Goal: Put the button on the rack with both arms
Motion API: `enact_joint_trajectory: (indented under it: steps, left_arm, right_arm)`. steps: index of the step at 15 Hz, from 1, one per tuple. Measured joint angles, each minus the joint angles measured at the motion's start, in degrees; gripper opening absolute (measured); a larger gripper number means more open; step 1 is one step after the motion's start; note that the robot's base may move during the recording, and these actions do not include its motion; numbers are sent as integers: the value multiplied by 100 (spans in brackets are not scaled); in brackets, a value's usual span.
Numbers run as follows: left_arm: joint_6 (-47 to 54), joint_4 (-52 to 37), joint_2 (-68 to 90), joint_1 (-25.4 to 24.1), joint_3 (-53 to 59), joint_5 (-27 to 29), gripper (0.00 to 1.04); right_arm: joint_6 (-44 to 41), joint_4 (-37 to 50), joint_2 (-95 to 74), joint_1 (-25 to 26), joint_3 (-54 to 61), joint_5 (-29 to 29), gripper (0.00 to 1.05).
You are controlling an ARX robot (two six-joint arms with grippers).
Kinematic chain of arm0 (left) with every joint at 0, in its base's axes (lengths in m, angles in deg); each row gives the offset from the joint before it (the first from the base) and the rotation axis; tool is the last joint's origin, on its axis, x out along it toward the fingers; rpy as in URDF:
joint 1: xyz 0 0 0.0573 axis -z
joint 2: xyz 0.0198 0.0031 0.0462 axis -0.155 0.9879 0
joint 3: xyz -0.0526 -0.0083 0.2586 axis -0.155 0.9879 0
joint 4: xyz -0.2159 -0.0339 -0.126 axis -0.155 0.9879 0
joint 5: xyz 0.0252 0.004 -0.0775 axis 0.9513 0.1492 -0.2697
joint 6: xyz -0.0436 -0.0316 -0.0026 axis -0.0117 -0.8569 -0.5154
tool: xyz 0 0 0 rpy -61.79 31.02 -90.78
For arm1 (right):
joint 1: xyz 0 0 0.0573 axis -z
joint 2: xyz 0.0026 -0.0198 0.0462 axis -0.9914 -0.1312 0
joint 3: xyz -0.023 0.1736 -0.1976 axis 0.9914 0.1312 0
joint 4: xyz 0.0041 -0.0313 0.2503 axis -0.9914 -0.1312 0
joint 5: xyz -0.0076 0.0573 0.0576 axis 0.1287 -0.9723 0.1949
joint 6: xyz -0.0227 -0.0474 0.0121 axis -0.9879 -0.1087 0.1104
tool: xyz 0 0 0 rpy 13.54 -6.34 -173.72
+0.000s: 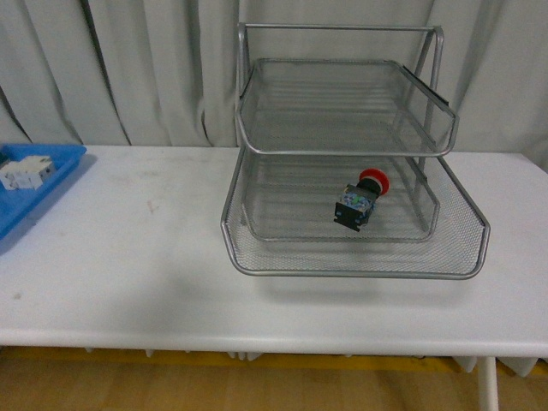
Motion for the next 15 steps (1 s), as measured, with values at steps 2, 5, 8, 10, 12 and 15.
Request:
enact_joint_trajectory:
  steps: [2,5,8,10,12,15]
  left_arm:
    - [17,138,-627,-339,345,-317,2]
    - [17,476,-1244,-647,723,-675,2]
    - [17,933,-1998,-942,1001,-935,2]
    - [20,964,-2385,-1266,1215,-1394,2]
    - [22,1351,-2675,-1602,1366,-1526,2]
    - [22,1961,-3499,-1558,1366,-1596,2]
  right_arm:
    - [0,2,0,0,0,0,98]
    - [0,0,0,0,0,0,98]
    - [0,0,0,0,0,0,98]
    - [0,0,0,0,0,0,98]
    - [0,0,0,0,0,-2,98]
    - [-2,2,0,0,0,-2,98]
